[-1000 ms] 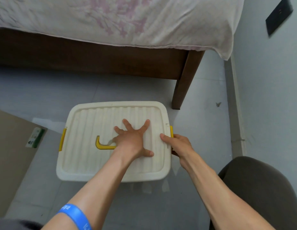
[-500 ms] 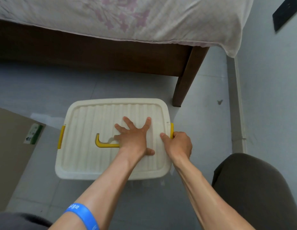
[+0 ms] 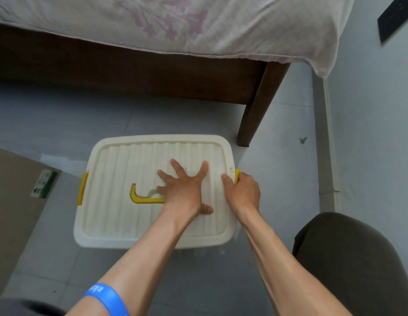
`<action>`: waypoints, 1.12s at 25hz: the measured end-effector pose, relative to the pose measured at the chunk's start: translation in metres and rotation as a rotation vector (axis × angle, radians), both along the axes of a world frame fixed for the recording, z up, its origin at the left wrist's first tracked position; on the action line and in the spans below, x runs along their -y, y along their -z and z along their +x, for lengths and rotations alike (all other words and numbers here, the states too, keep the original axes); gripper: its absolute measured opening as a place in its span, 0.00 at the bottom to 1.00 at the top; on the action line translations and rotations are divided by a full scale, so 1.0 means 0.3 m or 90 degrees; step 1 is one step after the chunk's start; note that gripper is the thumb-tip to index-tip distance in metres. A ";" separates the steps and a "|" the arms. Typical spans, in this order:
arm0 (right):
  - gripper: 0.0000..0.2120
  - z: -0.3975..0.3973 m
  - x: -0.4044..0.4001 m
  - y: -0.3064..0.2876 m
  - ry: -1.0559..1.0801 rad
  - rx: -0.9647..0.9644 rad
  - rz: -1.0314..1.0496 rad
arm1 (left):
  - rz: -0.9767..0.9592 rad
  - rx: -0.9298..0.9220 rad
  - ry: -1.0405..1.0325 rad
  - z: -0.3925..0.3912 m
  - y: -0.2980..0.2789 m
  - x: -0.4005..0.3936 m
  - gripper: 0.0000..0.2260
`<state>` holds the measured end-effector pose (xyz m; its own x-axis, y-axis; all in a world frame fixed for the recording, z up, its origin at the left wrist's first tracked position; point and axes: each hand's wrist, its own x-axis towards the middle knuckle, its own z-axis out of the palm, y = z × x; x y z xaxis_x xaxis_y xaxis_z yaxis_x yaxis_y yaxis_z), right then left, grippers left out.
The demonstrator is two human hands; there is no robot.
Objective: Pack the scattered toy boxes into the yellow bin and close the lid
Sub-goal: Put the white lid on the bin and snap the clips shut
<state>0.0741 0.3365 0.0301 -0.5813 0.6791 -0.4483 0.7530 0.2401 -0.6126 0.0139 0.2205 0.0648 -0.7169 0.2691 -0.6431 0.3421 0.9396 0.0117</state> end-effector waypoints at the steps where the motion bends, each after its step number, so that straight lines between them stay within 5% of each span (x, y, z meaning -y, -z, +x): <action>1: 0.17 0.000 0.013 -0.004 -0.001 0.000 0.030 | 0.001 -0.001 -0.001 -0.002 -0.002 -0.002 0.54; 9: 0.16 0.003 0.048 -0.012 -0.041 -0.045 0.121 | 0.000 -0.005 0.001 -0.015 0.007 0.005 0.54; 13: 0.20 -0.117 -0.054 -0.035 -0.170 0.055 0.118 | 0.038 0.006 -0.006 -0.130 -0.005 -0.012 0.54; 17: 0.25 -0.141 -0.017 -0.021 -0.289 0.138 0.185 | 0.081 -0.010 0.061 -0.218 -0.004 0.087 0.51; 20: 0.30 -0.089 0.036 -0.032 -0.339 0.047 0.346 | 0.088 0.027 0.139 -0.230 -0.048 0.207 0.43; 23: 0.34 -0.027 0.173 -0.053 -0.584 -0.087 0.342 | -0.017 0.039 0.233 -0.247 -0.169 0.342 0.39; 26: 0.44 0.046 0.271 -0.044 -0.795 0.042 0.268 | -0.143 0.010 0.274 -0.262 -0.278 0.494 0.41; 28: 0.41 0.031 0.281 -0.030 -0.766 0.062 0.307 | -0.160 -0.018 0.296 -0.267 -0.278 0.587 0.43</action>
<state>0.0835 0.2522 0.0392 -0.9140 -0.1392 -0.3811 -0.0515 0.9715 -0.2313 -0.0662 0.0444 0.1481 -0.5760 0.4028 -0.7113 0.7208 0.6607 -0.2096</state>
